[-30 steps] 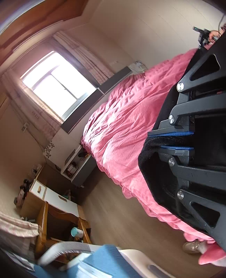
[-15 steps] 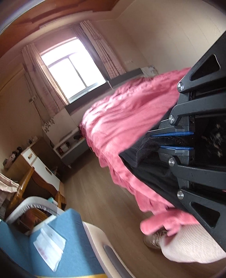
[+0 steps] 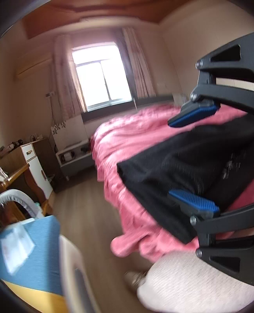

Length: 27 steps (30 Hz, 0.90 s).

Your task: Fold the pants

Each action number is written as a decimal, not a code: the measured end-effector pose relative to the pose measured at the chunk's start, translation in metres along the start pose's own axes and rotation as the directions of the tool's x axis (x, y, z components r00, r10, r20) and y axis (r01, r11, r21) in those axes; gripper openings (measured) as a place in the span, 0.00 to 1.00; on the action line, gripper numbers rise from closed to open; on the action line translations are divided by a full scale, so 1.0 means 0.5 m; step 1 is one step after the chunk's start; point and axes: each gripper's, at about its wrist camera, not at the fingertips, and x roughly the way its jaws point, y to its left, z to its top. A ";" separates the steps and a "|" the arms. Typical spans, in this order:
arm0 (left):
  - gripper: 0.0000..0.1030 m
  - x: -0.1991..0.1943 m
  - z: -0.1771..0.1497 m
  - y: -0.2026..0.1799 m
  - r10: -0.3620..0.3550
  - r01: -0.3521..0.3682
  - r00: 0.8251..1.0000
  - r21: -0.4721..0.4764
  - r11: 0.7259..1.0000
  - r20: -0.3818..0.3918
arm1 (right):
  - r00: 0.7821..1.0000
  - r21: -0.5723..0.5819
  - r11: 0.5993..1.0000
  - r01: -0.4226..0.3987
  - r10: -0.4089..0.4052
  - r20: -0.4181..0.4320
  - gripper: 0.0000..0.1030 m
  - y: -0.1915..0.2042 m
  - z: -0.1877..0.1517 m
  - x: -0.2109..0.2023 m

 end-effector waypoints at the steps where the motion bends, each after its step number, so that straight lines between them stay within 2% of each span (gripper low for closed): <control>1: 0.72 -0.001 -0.003 0.001 -0.037 0.037 0.999 -0.034 0.999 -0.008 | 0.998 -0.009 0.998 -0.055 0.055 0.004 0.56 0.006 -0.009 0.000; 4: 0.77 0.006 -0.013 -0.006 -0.072 0.069 0.997 -0.077 0.995 -0.033 | 0.993 -0.082 0.990 -0.115 0.115 -0.005 0.56 0.042 -0.017 0.013; 7: 0.81 0.023 -0.021 -0.019 -0.058 0.055 0.997 -0.056 0.997 -0.055 | 0.996 -0.087 0.993 -0.074 0.070 -0.050 0.56 0.065 -0.003 0.063; 8: 0.81 0.031 -0.022 -0.024 -0.040 0.037 0.997 -0.045 0.998 -0.063 | 0.997 -0.077 0.996 -0.050 0.045 -0.067 0.47 0.067 0.004 0.076; 9: 0.80 0.040 -0.022 -0.028 -0.017 0.015 0.997 -0.031 0.999 -0.073 | 0.995 -0.061 0.998 -0.031 0.025 -0.099 0.16 0.071 0.011 0.093; 10: 0.79 0.049 -0.020 -0.034 0.011 -0.012 0.996 -0.010 1.000 -0.085 | 0.989 -0.044 0.999 -0.017 0.011 -0.145 0.06 0.083 0.021 0.112; 11: 0.69 0.057 -0.018 -0.038 0.045 -0.045 0.995 0.004 0.999 -0.093 | 0.989 -0.037 0.999 -0.017 0.012 -0.148 0.07 0.095 0.029 0.114; 12: 0.47 0.065 -0.014 -0.037 0.057 -0.057 0.993 0.007 0.998 -0.100 | 0.990 -0.034 0.998 -0.049 0.044 -0.132 0.07 0.113 0.039 0.106; 13: 0.34 0.066 -0.011 -0.033 0.073 -0.072 0.992 0.011 0.997 -0.107 | 0.987 -0.040 0.992 -0.122 0.117 -0.106 0.07 0.136 0.053 0.088; 14: 0.23 0.069 -0.008 -0.034 0.097 -0.096 0.989 0.017 0.995 -0.110 | 0.976 -0.058 0.975 -0.213 0.209 -0.061 0.07 0.157 0.065 0.060; 15: 0.23 0.068 -0.007 -0.034 0.101 -0.099 0.989 0.022 0.995 -0.107 | 0.957 -0.083 0.953 -0.290 0.289 -0.018 0.07 0.175 0.072 0.033; 16: 0.23 0.063 -0.007 -0.032 0.097 -0.095 0.990 0.028 0.995 -0.103 | 0.943 -0.117 0.937 -0.330 0.333 0.013 0.07 0.188 0.075 0.003; 17: 0.23 0.059 -0.008 -0.031 0.100 -0.097 0.990 0.036 0.995 -0.100 | 0.941 -0.127 0.935 -0.332 0.338 0.025 0.07 0.188 0.076 -0.008; 19: 0.23 0.054 -0.010 -0.024 0.112 -0.108 0.989 0.049 0.993 -0.098 | 0.963 -0.111 0.958 -0.264 0.268 0.024 0.07 0.160 0.068 -0.009; 21: 0.23 0.049 -0.012 -0.013 0.114 -0.111 0.989 0.043 0.993 -0.096 | 0.991 -0.090 0.988 -0.129 0.127 -0.029 0.07 0.104 0.051 0.030; 23: 0.23 0.046 -0.013 -0.010 0.118 -0.114 0.988 0.042 0.993 -0.100 | 0.992 -0.032 0.999 -0.022 0.017 -0.121 0.10 0.033 0.026 0.085; 24: 0.27 0.044 -0.014 -0.010 0.120 -0.116 0.988 0.046 0.992 -0.099 | 0.989 0.015 1.000 -0.016 0.018 -0.150 0.11 0.000 0.010 0.093; 25: 0.29 0.044 -0.015 -0.014 0.120 -0.115 0.988 0.055 0.992 -0.098 | 0.988 0.093 0.994 -0.061 0.074 -0.138 0.11 -0.033 -0.004 0.093; 26: 0.36 0.046 -0.016 -0.020 0.121 -0.114 0.987 0.066 0.991 -0.102 | 0.987 0.145 0.984 -0.108 0.124 -0.103 0.12 -0.047 -0.012 0.085; 27: 0.43 0.047 -0.018 -0.027 0.118 -0.110 0.987 0.079 0.991 -0.108 | 0.985 0.166 0.976 -0.143 0.157 -0.077 0.21 -0.051 -0.019 0.077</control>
